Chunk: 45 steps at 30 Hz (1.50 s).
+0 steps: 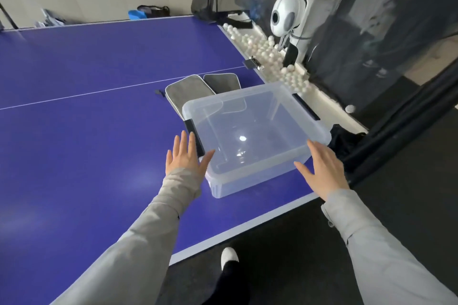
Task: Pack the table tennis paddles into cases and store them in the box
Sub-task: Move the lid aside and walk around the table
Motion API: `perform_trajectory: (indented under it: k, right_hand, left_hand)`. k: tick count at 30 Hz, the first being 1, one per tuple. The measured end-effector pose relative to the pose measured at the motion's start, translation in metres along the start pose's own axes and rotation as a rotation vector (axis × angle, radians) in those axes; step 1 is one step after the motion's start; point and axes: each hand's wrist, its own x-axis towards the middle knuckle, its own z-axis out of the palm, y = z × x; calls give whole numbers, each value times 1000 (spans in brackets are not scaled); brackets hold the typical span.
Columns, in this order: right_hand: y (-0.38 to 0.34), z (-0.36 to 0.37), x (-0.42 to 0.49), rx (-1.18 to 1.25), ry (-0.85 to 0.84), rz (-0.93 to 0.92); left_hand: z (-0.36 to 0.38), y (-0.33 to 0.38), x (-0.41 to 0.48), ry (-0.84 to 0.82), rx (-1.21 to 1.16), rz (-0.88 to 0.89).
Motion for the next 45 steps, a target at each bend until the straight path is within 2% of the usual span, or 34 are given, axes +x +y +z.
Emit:
perform_trajectory:
  k: [8,14,20,25,32,38,45]
  right_hand:
    - [40,1,115,132,-58,40]
    - [63,8,192,453,-170,257]
    - [67,17,238,636,-344,255]
    - [80,29,242,866,-382,296]
    - [93,41,249,916,-377,247]
    - [95,41,250,993,-396,290]
    - [105,37,254,1170,-581,371]
  left_hand:
    - [29,21,71,118,-566,-206]
    - [40,17,65,210,-962,-385]
    - [43,14,60,241,-1086,-462]
    - [42,15,59,254,-1175,-484]
    - [38,17,57,215,-1230,-553]
    - [39,14,57,188,-1247,-622]
    - [41,1,56,152,-1287,-642]
